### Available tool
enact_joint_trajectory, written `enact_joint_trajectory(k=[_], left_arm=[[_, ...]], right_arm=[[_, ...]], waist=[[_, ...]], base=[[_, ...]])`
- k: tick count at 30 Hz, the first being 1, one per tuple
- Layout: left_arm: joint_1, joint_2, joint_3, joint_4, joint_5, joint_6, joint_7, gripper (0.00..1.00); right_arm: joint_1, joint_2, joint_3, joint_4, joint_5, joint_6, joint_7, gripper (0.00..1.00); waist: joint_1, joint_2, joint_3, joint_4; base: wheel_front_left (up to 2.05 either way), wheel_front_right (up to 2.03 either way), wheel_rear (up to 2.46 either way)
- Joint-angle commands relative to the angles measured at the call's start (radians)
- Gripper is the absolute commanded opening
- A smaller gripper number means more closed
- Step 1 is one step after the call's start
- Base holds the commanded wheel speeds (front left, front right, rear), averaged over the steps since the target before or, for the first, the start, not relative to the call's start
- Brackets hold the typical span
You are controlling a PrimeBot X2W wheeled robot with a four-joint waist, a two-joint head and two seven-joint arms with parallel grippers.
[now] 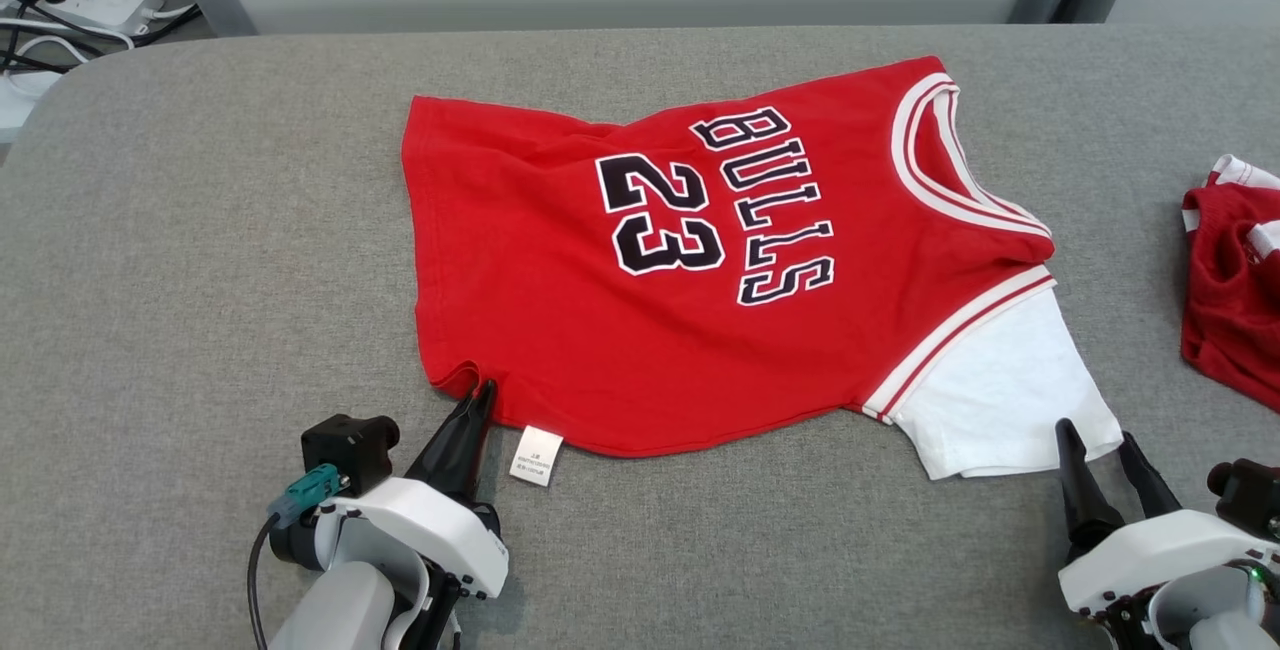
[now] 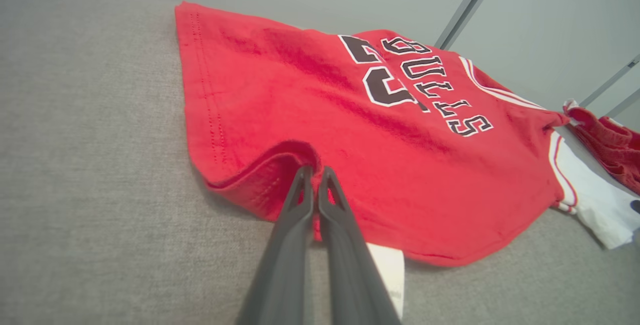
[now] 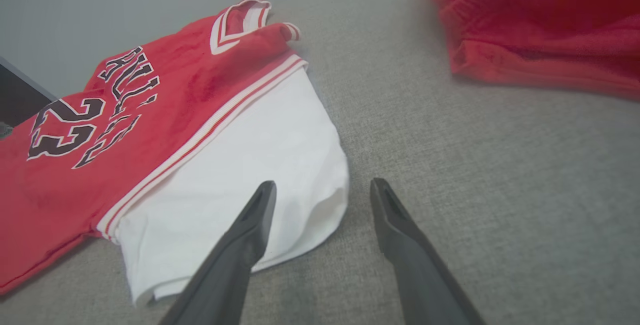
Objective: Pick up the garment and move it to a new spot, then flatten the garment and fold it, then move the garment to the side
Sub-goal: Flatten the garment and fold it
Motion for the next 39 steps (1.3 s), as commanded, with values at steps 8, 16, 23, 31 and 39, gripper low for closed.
enact_joint_trajectory(k=[8, 16, 23, 31, 39], left_arm=[[-0.016, 0.021, 0.031, -0.022, 0.001, -0.007, -0.013, 0.00], [-0.027, 0.032, 0.040, -0.031, -0.005, -0.007, -0.013, 0.00], [-0.075, 0.088, 0.023, -0.072, -0.049, -0.007, -0.005, 0.00], [-0.128, 0.125, 0.006, -0.089, -0.120, -0.007, 0.050, 0.00], [-0.067, 0.067, 0.013, -0.086, -0.171, 0.000, 0.034, 0.00]], right_arm=[[-0.050, -0.012, 0.010, 0.016, 0.014, 0.004, -0.030, 0.00], [-0.068, -0.012, 0.030, -0.018, 0.044, 0.004, -0.033, 0.00], [-0.143, -0.039, 0.115, -0.170, 0.126, 0.004, 0.031, 0.00], [-0.252, -0.033, 0.212, -0.210, 0.153, 0.004, 0.097, 0.00], [-0.244, 0.009, 0.257, -0.185, 0.193, 0.004, 0.070, 0.00]], waist=[[0.0000, 0.0000, 0.013, 0.012], [0.0000, 0.0000, 0.007, 0.008], [0.0000, 0.0000, -0.016, 0.005], [0.0000, 0.0000, -0.029, 0.010], [0.0000, 0.0000, -0.034, 0.020]], base=[[0.00, 0.00, 0.00], [0.00, 0.00, 0.00], [0.00, 0.00, 0.00], [0.00, 0.00, 0.00], [0.00, 0.00, 0.00]])
